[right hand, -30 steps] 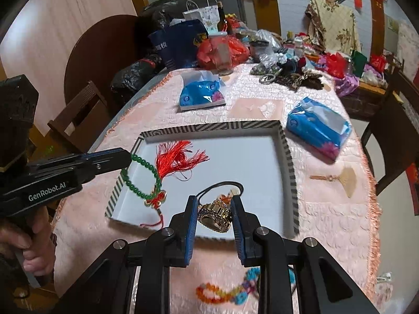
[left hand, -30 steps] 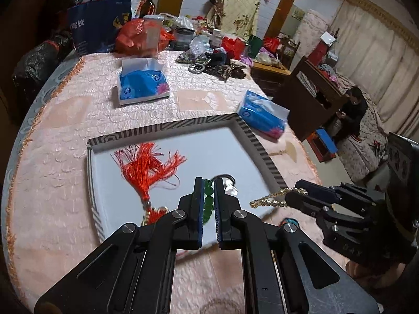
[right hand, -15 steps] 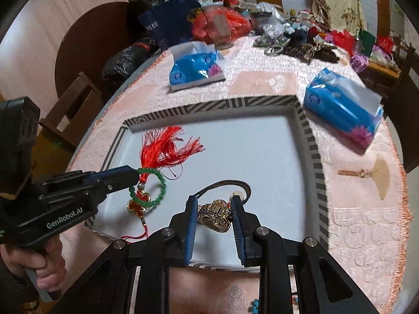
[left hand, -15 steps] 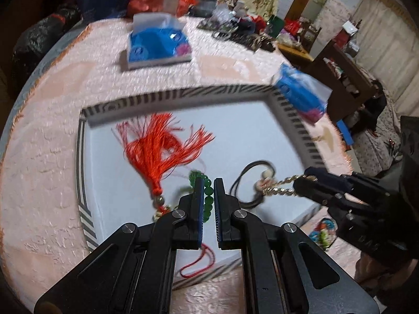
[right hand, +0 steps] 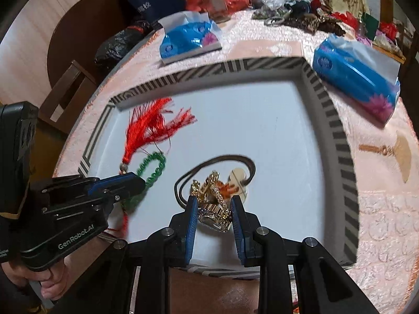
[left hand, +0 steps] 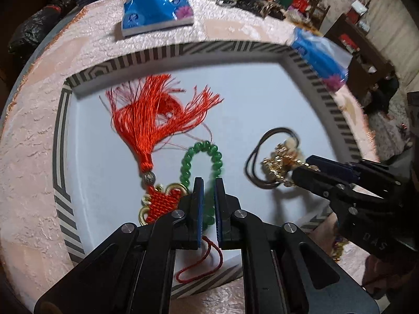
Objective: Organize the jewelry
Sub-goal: 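Carry and release the green bracelet with the left tool while the right releases the gold ornament in the tray, then withdraw both open tools from the tray toward the remaining jewelry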
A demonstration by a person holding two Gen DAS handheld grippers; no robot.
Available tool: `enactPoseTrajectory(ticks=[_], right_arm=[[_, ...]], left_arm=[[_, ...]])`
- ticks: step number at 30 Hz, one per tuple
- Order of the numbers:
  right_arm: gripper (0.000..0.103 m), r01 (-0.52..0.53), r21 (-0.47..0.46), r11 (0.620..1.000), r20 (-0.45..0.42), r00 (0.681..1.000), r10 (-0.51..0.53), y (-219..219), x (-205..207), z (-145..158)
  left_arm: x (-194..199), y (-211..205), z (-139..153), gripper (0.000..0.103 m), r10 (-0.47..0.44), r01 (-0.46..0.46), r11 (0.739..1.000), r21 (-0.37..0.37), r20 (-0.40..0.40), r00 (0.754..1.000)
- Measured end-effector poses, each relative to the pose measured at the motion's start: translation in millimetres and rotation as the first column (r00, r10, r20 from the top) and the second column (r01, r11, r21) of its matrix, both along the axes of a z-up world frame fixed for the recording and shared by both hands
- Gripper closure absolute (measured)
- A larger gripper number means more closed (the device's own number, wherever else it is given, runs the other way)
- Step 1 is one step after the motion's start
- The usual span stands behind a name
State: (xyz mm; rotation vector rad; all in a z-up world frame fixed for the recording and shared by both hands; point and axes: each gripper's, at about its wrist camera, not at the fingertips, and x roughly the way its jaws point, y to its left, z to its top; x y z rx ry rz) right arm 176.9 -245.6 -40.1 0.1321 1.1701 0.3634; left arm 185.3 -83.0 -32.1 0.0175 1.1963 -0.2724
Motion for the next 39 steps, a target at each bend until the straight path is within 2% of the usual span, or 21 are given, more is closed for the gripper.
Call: enactPoseTrajectory(ticks=[7,14,18,19,21,25,29,30,34,39], right_arm=[[0.079,-0.018,-0.009,1.0,-0.008,1.0,0.018,2.2,0.5,-4.8],[0.077,-0.022,-0.02,1.0,-0.029,0.999,0.021,5.8,1.7,-8.4],[0.075,-0.015,-0.016,1.0,-0.025,1.0,0.014,4.2,-0.1,-5.4],[0.071,-0.011,-0.012,1.0,-0.018,1.0,0.011,2.7,-1.0,-3.3],[0.064,-0.002,-0.012,1.0,-0.001,1.0,0.002,-1.1,-3.2,1.7],[0.063,0.038,-0.017,0.999,0.049,0.998,-0.037,-20.1,-12.6,15.3],[0.063,0.094,-0.018,0.995,0.039,0.995,-0.093,-40.3,-20.2,14.0],[0.063,0.111,-0.01,0.994,0.032,0.993,-0.11,-45.2,-22.0,13.3],[0.063,0.152,0.048,0.987,-0.016,0.988,-0.151,-58.5,-22.8,7.0],[0.063,0.192,0.075,0.979,0.021,0.981,-0.194,-72.1,-36.7,23.4]], left_arm=[[2.1,-2.0,-4.2,0.095,0.01,-0.009,1.0,0.026,-0.013,1.0],[2.0,-6.1,-3.4,0.077,-0.003,0.003,1.0,0.025,-0.012,1.0],[2.2,-4.8,-2.8,0.074,0.003,-0.003,1.0,0.029,-0.014,1.0],[1.8,-2.9,-1.9,0.074,0.008,-0.007,0.999,0.032,-0.012,1.0],[-2.4,5.1,4.8,0.074,0.019,-0.02,0.999,0.039,0.023,1.0],[-16.3,33.2,17.1,0.06,0.058,-0.065,0.996,0.065,0.102,0.993],[-26.2,61.2,5.5,0.06,0.095,-0.101,0.99,0.096,0.067,0.993],[-29.0,65.7,1.7,0.061,0.098,-0.102,0.991,0.083,0.047,0.994],[-44.0,64.1,-0.7,0.061,0.09,-0.094,0.991,0.097,0.044,0.995],[-61.4,68.1,0.4,0.061,0.131,-0.132,0.988,0.078,0.013,0.991]])
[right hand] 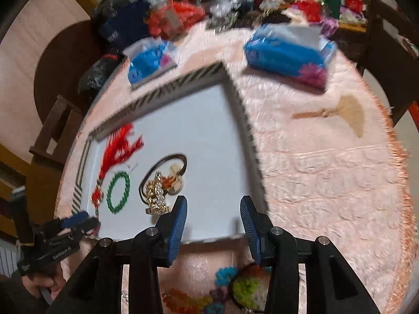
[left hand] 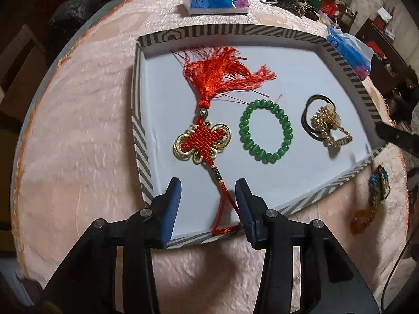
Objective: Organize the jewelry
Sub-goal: 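Withdraw both open tools from the tray toward the remaining jewelry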
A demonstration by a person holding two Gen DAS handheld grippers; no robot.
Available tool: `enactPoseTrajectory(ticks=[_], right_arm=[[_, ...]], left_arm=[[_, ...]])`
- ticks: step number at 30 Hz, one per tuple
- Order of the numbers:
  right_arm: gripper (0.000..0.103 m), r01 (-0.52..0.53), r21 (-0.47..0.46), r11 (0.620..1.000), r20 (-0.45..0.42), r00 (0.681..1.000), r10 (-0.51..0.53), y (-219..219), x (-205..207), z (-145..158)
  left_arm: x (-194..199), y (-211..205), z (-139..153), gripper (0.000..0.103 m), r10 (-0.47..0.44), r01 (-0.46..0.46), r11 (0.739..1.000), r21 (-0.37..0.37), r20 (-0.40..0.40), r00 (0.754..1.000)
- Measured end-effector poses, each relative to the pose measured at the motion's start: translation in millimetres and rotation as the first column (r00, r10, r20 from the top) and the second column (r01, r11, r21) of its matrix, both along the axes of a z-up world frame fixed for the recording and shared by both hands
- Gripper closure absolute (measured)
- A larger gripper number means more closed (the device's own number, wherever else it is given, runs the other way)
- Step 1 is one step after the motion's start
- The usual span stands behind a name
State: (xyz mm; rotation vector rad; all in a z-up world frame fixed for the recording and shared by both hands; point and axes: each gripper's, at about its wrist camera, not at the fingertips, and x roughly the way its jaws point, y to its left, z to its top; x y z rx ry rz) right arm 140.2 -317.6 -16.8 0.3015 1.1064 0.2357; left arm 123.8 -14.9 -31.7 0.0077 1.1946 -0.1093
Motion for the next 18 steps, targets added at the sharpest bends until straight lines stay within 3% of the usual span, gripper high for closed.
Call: enactPoseTrajectory(ticks=[4,7,12,16,18], right_arm=[[0.063,0.06,0.0,0.998,0.056,0.997,-0.06,-20.3,-28.0,23.1],[0.063,0.112,-0.068,0.991,0.072,0.992,-0.107,-36.1,-50.5,30.6],[0.063,0.14,-0.109,0.984,0.045,0.99,-0.136,-53.1,-100.3,21.2],[0.063,0.129,-0.108,0.986,0.017,0.992,-0.128,-52.3,-122.7,5.2],[0.063,0.115,-0.102,0.988,0.011,0.993,-0.114,-47.7,-124.0,-0.1]], left_arm=[[-8.5,1.5,3.7,0.06,-0.001,0.001,1.0,0.003,0.008,1.0],[-18.6,2.2,21.0,0.06,0.003,-0.003,1.0,-0.008,0.068,0.998],[-53.0,-10.3,48.0,0.057,-0.115,0.128,0.988,-0.088,0.136,0.984],[-84.3,-28.2,40.9,0.053,-0.238,0.25,0.961,-0.121,0.106,0.965],[-93.6,-35.9,28.8,0.053,-0.255,0.261,0.959,-0.107,0.065,0.965]])
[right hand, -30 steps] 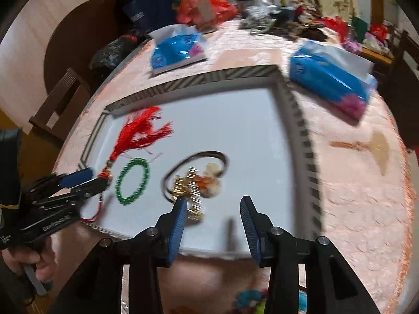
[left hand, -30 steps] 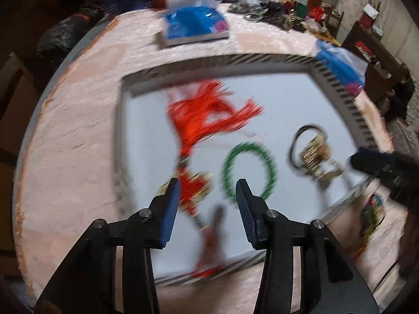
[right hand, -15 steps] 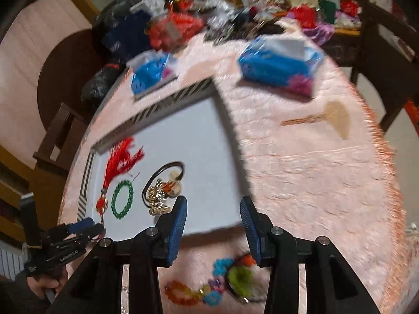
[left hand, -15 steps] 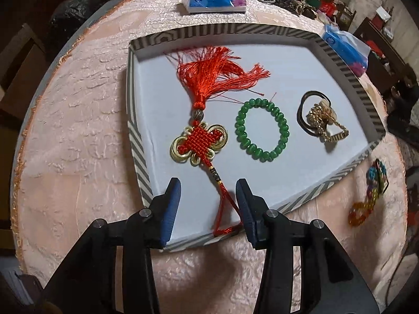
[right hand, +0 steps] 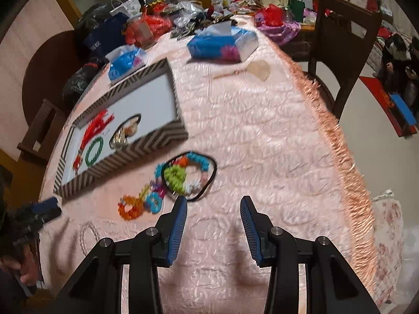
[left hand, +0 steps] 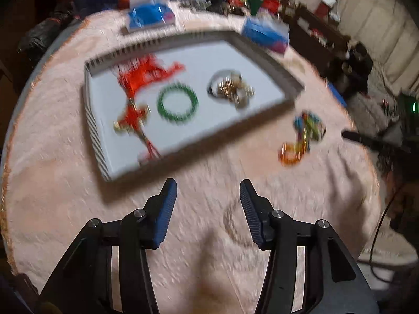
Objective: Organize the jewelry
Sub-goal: 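Withdraw both open tools from the tray toward the remaining jewelry, then reach the left tool to the pearl bracelet while the right reaches the colourful beaded bracelets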
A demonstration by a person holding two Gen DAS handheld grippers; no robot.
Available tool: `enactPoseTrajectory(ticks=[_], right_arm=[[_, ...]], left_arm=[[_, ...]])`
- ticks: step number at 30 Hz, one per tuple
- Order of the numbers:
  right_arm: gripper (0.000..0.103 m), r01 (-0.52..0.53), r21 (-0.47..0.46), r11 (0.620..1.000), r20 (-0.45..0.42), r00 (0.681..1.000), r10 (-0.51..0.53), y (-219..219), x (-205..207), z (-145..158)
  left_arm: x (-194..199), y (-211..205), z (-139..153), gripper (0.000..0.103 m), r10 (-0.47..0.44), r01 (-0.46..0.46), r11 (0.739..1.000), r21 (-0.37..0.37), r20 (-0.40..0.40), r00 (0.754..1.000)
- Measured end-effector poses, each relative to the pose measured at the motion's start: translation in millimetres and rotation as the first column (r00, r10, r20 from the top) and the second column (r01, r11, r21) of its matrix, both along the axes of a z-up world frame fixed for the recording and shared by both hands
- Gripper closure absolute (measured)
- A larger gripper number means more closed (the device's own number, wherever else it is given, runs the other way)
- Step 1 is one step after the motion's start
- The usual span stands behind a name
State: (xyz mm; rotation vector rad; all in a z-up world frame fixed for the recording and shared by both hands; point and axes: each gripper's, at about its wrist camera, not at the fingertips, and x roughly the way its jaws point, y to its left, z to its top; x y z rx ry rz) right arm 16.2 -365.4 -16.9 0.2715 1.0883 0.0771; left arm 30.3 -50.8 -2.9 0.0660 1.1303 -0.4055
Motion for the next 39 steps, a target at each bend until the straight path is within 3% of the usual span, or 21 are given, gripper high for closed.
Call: enactPoseTrajectory(ticks=[4,8,11,18,24,28,30,34,37,39], right_arm=[[0.063,-0.095,0.023,0.995,0.042,0.995,0.094,20.0,11.7,0.8],[0.074,-0.176,0.038,0.984,0.048,0.984,0.174,38.4,25.1,-4.4],[0.075,-0.218,0.01,0.976,0.04,0.975,0.217,47.5,20.3,-8.7],[0.075,-0.242,-0.075,0.967,-0.036,0.97,0.239,52.0,21.8,-30.8],[0.076,-0.264,-0.109,0.958,-0.014,0.964,0.264,54.5,26.1,-34.9],[0.089,-0.289,-0.203,0.936,-0.024,0.957,0.29,62.3,25.6,-34.9],[0.091,-0.277,-0.207,0.938,-0.032,0.961,0.276,60.4,27.7,-34.9],[0.091,-0.226,-0.188,0.956,-0.019,0.974,0.226,55.6,19.3,-26.9],[0.091,-0.186,-0.118,0.975,0.015,0.982,0.189,52.0,8.6,-15.6],[0.091,-0.16,-0.067,0.985,0.034,0.986,0.163,48.6,1.7,-8.3]], left_arm=[[-10.9,-8.1,-17.5,0.053,-0.011,0.012,1.0,0.027,-0.06,0.998],[-23.9,-9.2,-14.7,0.053,-0.025,0.027,0.999,0.036,-0.06,0.998],[-30.7,-10.1,-12.3,0.053,-0.028,0.03,0.999,0.04,-0.051,0.998],[-27.4,-7.8,-16.0,0.053,-0.011,0.013,0.999,0.046,-0.048,0.999],[-14.9,-6.8,-30.3,0.053,-0.013,0.011,1.0,-0.018,-0.108,0.994],[-16.4,-11.6,-32.1,0.053,-0.032,0.03,0.999,-0.021,-0.096,0.995],[-16.9,-16.1,-31.9,0.054,-0.043,0.042,0.999,-0.021,-0.094,0.995],[-21.0,-26.8,-34.3,0.084,-0.078,0.076,0.997,-0.025,-0.102,0.992],[-23.2,-29.7,-34.9,0.094,-0.104,0.099,0.994,-0.049,-0.116,0.988],[-24.7,-30.2,-32.9,0.096,-0.11,0.103,0.992,-0.067,-0.115,0.987]])
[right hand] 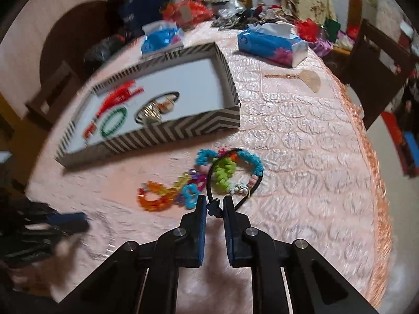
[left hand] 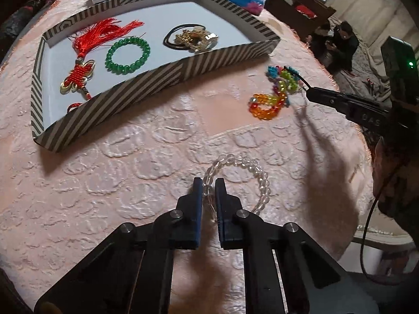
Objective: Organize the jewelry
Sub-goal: 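Reach the left tool to the pearl bracelet while the right reaches the colourful beaded bracelets, then grasp the clear pearl bracelet with the left tool while the right grasps the black hair tie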
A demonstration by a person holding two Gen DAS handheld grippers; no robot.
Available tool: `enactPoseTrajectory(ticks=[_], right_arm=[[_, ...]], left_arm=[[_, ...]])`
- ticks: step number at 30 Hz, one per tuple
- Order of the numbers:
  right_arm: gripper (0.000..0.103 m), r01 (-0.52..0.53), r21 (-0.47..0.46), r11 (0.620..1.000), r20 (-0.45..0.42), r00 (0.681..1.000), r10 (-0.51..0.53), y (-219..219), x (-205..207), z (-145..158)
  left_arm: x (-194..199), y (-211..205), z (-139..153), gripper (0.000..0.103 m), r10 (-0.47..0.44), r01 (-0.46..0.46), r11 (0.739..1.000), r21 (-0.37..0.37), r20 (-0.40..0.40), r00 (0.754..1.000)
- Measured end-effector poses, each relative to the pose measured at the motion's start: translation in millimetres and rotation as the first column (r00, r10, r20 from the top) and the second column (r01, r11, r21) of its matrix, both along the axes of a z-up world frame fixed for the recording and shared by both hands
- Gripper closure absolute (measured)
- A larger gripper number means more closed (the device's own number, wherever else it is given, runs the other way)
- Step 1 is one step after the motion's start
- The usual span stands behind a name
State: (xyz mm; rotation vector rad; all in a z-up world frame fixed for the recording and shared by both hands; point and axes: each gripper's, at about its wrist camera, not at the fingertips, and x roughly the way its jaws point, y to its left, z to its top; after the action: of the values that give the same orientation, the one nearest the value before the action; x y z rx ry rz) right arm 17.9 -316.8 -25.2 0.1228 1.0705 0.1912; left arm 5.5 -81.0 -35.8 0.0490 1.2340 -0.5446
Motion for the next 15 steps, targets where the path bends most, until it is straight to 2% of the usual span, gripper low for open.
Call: enactPoseTrajectory(ticks=[7,9,12,15], right_arm=[[0.091,0.058,0.095,0.994,0.024,0.998,-0.061,-5.7,-19.0,22.0],[0.091,0.063,0.103,0.993,0.03,0.997,-0.067,-5.4,-23.1,26.6],[0.091,0.069,0.104,0.992,0.031,0.997,-0.073,-4.3,-28.3,28.0],[0.091,0.071,0.107,0.992,0.027,0.997,-0.074,-3.2,-33.1,28.2]], left_arm=[[-0.7,7.3,33.1,0.099,0.002,0.003,0.995,-0.104,0.051,0.999],[0.2,8.1,36.7,0.099,-0.002,0.008,0.996,-0.086,0.071,0.997],[2.8,11.5,25.6,0.099,0.011,-0.009,0.999,-0.039,0.06,0.998],[3.1,7.4,9.7,0.09,-0.016,0.016,1.0,0.002,0.031,0.999]])
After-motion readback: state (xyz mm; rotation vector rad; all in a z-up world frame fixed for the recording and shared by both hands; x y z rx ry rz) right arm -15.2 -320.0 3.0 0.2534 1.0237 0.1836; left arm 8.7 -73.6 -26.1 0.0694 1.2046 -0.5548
